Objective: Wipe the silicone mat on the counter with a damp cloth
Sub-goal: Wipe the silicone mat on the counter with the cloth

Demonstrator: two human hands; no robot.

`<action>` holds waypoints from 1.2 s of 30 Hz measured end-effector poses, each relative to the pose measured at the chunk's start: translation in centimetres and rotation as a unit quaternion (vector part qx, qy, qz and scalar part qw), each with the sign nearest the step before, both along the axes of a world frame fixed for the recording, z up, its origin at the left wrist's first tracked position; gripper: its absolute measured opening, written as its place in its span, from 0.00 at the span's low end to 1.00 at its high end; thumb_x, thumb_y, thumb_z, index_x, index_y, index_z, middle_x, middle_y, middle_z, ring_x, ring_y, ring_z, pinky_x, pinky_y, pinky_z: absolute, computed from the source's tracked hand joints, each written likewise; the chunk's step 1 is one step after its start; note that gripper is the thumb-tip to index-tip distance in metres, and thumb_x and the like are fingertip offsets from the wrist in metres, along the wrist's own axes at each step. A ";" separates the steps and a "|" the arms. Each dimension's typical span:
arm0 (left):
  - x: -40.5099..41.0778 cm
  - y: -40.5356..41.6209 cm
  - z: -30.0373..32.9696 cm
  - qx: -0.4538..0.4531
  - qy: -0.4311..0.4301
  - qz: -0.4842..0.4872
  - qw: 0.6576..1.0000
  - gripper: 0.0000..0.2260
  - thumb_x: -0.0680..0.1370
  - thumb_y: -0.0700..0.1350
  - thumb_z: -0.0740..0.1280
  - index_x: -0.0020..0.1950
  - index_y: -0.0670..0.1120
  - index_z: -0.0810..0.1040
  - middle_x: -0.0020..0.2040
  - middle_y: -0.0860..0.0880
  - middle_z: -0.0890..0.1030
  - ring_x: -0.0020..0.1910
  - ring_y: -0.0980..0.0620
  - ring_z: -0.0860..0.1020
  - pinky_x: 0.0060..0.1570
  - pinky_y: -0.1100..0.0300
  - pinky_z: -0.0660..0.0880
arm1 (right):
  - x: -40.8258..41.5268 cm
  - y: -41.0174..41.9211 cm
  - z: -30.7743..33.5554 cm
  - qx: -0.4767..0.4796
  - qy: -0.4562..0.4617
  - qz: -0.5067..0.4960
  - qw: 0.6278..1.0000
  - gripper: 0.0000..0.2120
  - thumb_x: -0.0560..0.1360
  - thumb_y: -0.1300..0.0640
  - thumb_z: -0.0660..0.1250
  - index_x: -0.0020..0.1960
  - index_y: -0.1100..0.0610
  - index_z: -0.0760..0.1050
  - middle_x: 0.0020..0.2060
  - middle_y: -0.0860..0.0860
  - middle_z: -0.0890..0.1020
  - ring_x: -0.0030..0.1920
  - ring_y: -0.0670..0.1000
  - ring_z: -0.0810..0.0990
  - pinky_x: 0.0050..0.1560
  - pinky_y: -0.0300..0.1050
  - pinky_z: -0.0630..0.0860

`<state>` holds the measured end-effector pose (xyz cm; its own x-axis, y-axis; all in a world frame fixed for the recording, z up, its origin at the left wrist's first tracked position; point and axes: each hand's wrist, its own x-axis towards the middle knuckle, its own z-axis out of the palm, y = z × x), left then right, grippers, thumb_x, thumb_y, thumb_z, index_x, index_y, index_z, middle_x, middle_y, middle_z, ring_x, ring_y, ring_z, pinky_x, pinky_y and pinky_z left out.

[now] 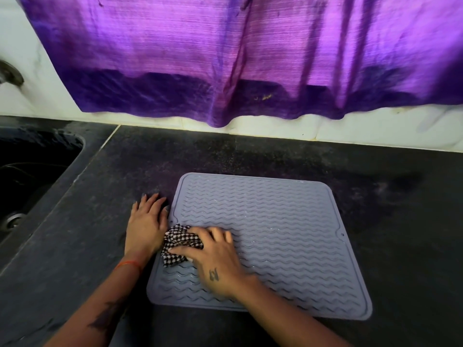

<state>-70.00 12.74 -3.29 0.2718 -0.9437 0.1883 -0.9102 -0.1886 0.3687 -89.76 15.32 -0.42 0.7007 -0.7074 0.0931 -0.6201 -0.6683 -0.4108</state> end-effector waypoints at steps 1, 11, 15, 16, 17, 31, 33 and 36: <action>0.0 0.0 0.0 -0.001 0.000 0.000 1.000 0.23 0.77 0.52 0.52 0.65 0.42 0.74 0.69 0.41 0.71 0.71 0.40 0.63 0.72 0.46 0.54 | 0.0 -0.2 0.6 0.015 -0.005 0.002 1.000 0.23 0.76 0.58 0.60 0.64 0.35 0.67 0.67 0.50 0.67 0.61 0.56 0.66 0.58 0.56 0.61; -0.1 0.0 0.1 -0.002 0.002 0.005 1.000 0.23 0.76 0.51 0.53 0.64 0.41 0.75 0.68 0.40 0.72 0.70 0.38 0.64 0.71 0.44 0.56 | -0.5 2.4 -0.3 -0.013 0.000 0.020 1.000 0.21 0.74 0.51 0.56 0.63 0.33 0.66 0.64 0.48 0.69 0.56 0.54 0.70 0.53 0.54 0.69; -0.2 0.0 0.2 -0.004 0.001 0.006 1.000 0.24 0.76 0.52 0.52 0.64 0.41 0.75 0.67 0.40 0.72 0.70 0.38 0.64 0.71 0.45 0.55 | -0.7 2.1 1.5 0.022 -0.009 0.042 0.999 0.19 0.76 0.54 0.59 0.63 0.35 0.69 0.63 0.50 0.70 0.58 0.57 0.67 0.55 0.56 0.63; -0.2 0.0 0.2 -0.004 0.000 0.006 1.000 0.24 0.76 0.52 0.52 0.64 0.41 0.75 0.68 0.41 0.72 0.71 0.38 0.64 0.71 0.45 0.55 | -0.9 2.6 1.4 0.016 -0.020 0.047 0.999 0.20 0.76 0.54 0.60 0.63 0.35 0.69 0.63 0.50 0.70 0.57 0.56 0.67 0.54 0.56 0.63; -0.2 0.0 0.1 -0.003 0.000 0.005 1.000 0.24 0.76 0.52 0.51 0.64 0.41 0.75 0.68 0.41 0.72 0.71 0.38 0.64 0.71 0.45 0.55 | -1.0 3.2 0.9 0.013 -0.021 0.055 0.998 0.21 0.75 0.54 0.61 0.63 0.35 0.68 0.63 0.49 0.69 0.57 0.55 0.67 0.54 0.55 0.64; -0.1 0.0 0.1 -0.005 0.000 0.007 1.000 0.23 0.76 0.52 0.52 0.64 0.41 0.75 0.68 0.40 0.71 0.71 0.38 0.63 0.72 0.45 0.55 | -2.2 5.7 -1.1 -0.049 0.010 0.069 0.996 0.24 0.71 0.49 0.63 0.64 0.32 0.64 0.63 0.45 0.68 0.55 0.50 0.69 0.52 0.48 0.59; -0.2 0.0 0.2 -0.005 -0.002 0.008 1.000 0.24 0.76 0.52 0.52 0.64 0.41 0.75 0.68 0.40 0.71 0.71 0.39 0.63 0.72 0.45 0.55 | -2.3 5.4 -0.5 -0.029 0.007 0.072 0.997 0.22 0.73 0.49 0.62 0.64 0.33 0.65 0.63 0.45 0.68 0.56 0.52 0.69 0.52 0.50 0.65; -0.2 0.2 0.3 -0.005 -0.004 0.009 1.000 0.24 0.76 0.52 0.52 0.65 0.41 0.74 0.68 0.40 0.71 0.71 0.39 0.63 0.72 0.44 0.55 | -2.9 5.2 0.4 -0.021 -0.013 0.083 0.996 0.19 0.75 0.50 0.61 0.63 0.34 0.67 0.61 0.47 0.69 0.56 0.53 0.69 0.52 0.52 0.65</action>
<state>-70.19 12.90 -3.01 0.2866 -0.9367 0.2009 -0.9097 -0.2004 0.3637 -92.68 20.50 -0.02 0.8051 -0.5765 0.1395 -0.4886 -0.7780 -0.3950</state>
